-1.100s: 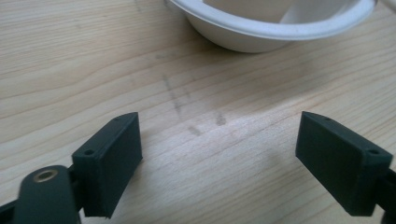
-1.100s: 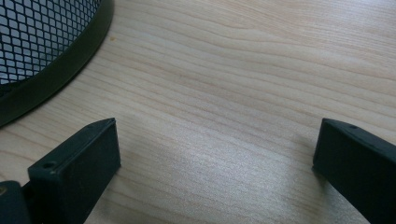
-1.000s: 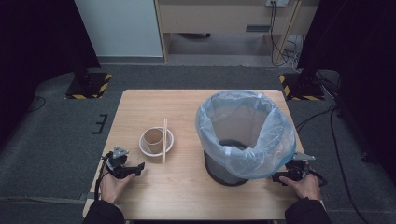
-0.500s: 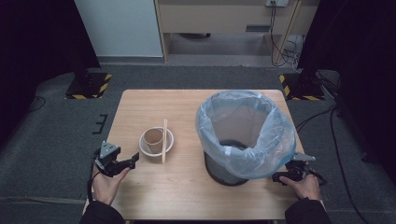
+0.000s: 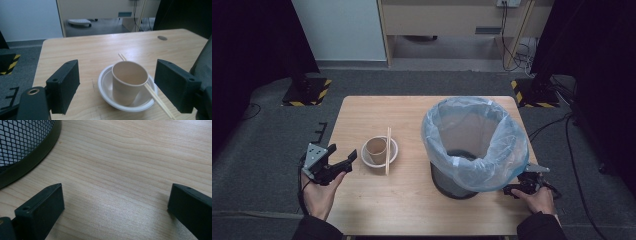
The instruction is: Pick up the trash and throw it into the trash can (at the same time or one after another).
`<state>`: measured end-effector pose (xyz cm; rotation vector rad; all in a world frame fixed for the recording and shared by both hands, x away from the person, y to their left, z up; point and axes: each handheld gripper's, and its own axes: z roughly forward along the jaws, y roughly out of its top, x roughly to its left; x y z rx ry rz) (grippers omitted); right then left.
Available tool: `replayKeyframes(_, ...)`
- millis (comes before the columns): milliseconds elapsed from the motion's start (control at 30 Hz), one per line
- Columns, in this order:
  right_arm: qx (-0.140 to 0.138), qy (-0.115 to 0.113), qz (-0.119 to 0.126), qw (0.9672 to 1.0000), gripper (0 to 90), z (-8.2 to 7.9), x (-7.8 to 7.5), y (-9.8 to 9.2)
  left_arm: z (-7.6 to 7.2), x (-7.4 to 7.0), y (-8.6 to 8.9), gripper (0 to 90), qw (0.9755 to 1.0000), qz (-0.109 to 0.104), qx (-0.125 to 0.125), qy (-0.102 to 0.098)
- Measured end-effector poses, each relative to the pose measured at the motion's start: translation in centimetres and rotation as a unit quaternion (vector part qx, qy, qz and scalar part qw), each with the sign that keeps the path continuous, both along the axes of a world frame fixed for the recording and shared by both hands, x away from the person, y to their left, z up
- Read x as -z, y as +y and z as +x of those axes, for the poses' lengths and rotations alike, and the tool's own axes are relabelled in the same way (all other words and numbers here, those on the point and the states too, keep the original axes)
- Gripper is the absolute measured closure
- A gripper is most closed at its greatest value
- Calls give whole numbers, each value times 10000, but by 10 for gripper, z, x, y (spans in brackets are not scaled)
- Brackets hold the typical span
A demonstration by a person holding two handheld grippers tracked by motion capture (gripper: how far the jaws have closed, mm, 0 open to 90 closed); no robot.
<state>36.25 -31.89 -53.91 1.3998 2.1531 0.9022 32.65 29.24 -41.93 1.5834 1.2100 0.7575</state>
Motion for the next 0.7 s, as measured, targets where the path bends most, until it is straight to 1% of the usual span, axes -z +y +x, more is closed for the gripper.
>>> replayKeyframes(133,-5,-2,-4,10000,8,0,0,0,1,-10,-1,192,9999,-53,34,-79)
replayKeyframes(300,-16,-2,-3,10000,8,0,0,0,5,-24,-3,191,9995,-145,89,-268)
replayKeyframes(533,-41,-5,-16,10000,8,0,0,0,20,-39,-11,191,9985,-161,212,-478)
replayKeyframes(567,-46,-5,-15,10000,8,0,0,0,24,-41,-14,191,9983,-175,223,-512)
replayKeyframes(633,-50,-5,-18,10000,8,0,0,0,26,-41,-14,191,9982,-171,226,-523)
replayKeyframes(700,-53,-6,-19,10000,8,0,0,0,33,-40,-17,192,9982,-186,219,-522)
